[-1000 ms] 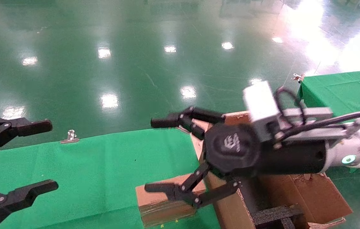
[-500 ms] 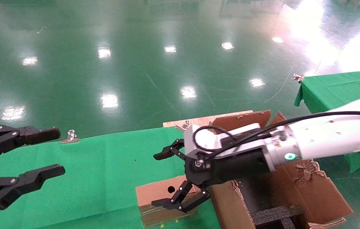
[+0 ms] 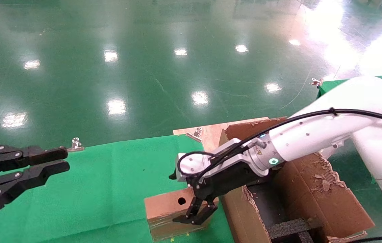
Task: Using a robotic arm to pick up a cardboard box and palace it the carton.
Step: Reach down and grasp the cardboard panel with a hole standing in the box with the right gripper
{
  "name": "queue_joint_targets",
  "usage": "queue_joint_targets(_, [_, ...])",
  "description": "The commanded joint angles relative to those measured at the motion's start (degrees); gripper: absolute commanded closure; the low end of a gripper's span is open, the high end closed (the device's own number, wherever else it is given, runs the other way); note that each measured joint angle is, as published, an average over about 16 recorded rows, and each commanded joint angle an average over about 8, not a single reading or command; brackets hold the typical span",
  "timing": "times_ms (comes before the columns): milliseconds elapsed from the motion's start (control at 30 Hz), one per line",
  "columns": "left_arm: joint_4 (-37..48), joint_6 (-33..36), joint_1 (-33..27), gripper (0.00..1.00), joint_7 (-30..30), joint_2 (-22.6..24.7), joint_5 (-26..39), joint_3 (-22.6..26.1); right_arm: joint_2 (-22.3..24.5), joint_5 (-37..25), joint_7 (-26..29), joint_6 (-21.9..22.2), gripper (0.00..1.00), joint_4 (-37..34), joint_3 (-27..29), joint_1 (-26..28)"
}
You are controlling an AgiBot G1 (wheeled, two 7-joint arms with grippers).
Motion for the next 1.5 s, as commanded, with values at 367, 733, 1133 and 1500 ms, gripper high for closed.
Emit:
queue_joint_targets(367, [0.0,0.0,0.0,0.82,0.0,0.0,0.0,0.0,-2.9,-6.7,-0.7,-0.8,0.03,0.7,-5.6,4.2])
queue_joint_targets(733, [0.0,0.0,0.0,0.00,0.0,0.0,0.0,0.0,-3.2,-7.0,-1.1,-0.3,1.00,0.6,-6.1,4.7])
queue_joint_targets(1133, [0.0,0.0,0.0,0.00,0.0,0.0,0.0,0.0,-3.1,-6.6,-1.0,-0.3,1.00,0.6,-5.9,4.5])
queue_joint_targets(1500, [0.0,0.0,0.0,0.00,0.0,0.0,0.0,0.0,-3.0,-6.5,-1.0,-0.3,1.00,0.6,-5.8,4.4])
